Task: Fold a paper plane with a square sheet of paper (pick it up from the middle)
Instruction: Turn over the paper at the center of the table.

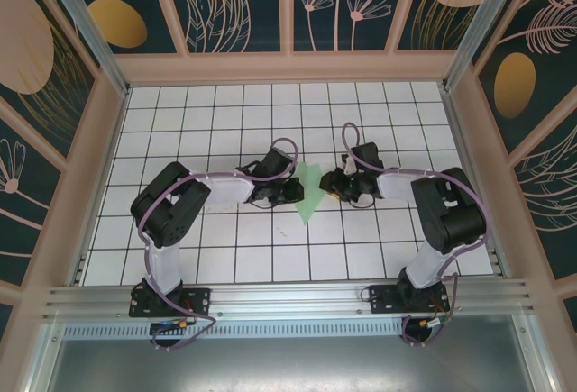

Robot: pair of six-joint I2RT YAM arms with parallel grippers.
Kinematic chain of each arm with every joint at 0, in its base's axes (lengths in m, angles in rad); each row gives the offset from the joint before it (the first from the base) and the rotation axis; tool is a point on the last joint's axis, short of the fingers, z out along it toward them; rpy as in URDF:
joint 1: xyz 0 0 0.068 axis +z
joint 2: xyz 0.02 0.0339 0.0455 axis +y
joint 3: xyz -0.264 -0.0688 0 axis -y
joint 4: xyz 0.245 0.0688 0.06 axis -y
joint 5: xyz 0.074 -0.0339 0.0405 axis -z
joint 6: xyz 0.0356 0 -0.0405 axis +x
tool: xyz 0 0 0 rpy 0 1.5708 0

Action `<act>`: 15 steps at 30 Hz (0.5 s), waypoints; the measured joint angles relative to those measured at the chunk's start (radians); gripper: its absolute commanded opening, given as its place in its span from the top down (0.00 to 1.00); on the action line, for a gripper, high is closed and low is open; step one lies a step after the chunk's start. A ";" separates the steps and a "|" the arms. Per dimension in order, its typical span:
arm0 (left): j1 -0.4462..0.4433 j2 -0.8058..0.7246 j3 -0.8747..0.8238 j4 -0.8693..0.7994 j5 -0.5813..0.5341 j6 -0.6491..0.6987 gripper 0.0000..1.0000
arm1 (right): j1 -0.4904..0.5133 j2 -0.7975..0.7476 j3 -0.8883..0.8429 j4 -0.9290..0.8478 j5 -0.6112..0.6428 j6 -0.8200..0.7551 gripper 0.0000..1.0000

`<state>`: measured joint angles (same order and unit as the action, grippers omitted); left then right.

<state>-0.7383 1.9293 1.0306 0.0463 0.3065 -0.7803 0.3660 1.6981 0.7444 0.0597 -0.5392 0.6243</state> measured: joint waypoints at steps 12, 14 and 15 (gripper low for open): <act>0.003 -0.021 -0.092 0.150 0.023 -0.041 0.88 | 0.016 0.034 0.007 0.095 -0.079 0.043 0.63; 0.003 -0.025 -0.106 0.168 0.028 -0.050 0.89 | 0.020 0.041 0.007 0.109 -0.092 0.045 0.63; 0.003 -0.026 -0.110 0.177 0.030 -0.053 0.89 | 0.022 0.048 0.007 0.117 -0.095 0.045 0.63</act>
<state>-0.7353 1.9038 0.9203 0.2234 0.3367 -0.8337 0.3878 1.7458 0.7513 0.1768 -0.6346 0.6693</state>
